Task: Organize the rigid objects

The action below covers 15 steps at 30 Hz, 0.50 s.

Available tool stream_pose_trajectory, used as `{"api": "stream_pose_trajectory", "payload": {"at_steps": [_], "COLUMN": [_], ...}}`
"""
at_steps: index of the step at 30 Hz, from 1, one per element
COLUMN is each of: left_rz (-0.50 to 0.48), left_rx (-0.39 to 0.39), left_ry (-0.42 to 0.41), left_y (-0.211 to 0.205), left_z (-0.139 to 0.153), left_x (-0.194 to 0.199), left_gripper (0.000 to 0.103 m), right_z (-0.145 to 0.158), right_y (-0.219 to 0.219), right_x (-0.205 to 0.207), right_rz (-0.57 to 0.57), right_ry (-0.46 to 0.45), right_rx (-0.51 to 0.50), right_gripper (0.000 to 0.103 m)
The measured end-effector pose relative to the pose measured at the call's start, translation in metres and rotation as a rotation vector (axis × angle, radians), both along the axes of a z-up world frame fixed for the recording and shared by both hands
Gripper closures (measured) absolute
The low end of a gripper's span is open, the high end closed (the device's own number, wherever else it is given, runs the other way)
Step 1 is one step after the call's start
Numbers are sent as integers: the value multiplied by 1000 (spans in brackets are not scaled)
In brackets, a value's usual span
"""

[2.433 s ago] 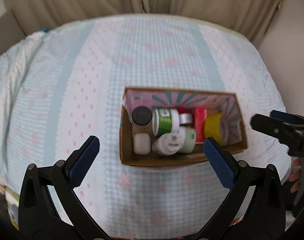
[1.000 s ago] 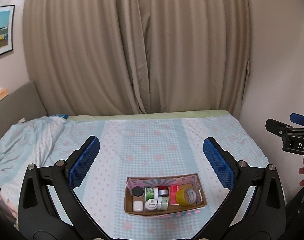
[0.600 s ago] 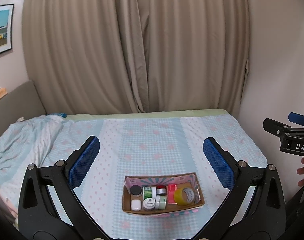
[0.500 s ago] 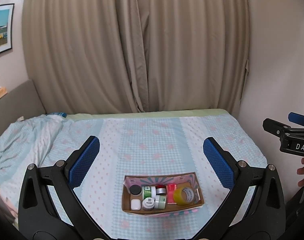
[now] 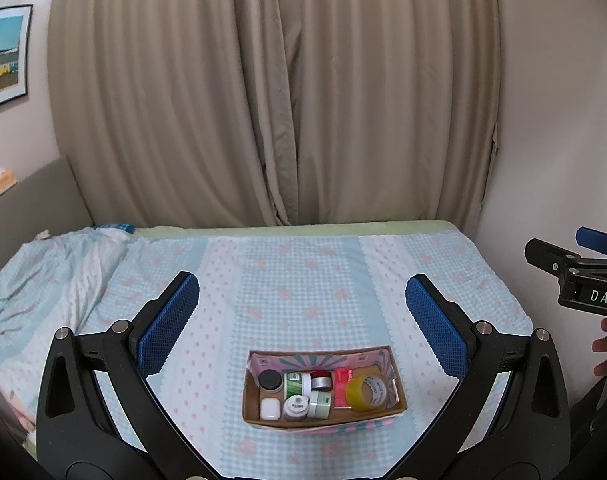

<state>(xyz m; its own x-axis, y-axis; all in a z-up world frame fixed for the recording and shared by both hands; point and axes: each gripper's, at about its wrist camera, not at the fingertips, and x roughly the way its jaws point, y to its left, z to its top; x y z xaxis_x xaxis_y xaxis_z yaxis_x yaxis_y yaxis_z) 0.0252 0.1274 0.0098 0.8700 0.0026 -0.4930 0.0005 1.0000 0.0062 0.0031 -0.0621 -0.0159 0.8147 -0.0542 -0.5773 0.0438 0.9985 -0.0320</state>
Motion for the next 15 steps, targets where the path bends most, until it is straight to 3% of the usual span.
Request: {"api": "stream_pose_trajectory", "payload": {"at_steps": [15], "left_rz": [8], "left_rx": [2], "left_ry": [-7], "left_y": [3], "left_z": [0], "left_x": [1], "left_gripper": [0], "right_z": [0], "right_y": [2], "right_x": [1], "right_rz": [2], "right_ry": [1], "right_rx": [-2], "right_gripper": [1]}}
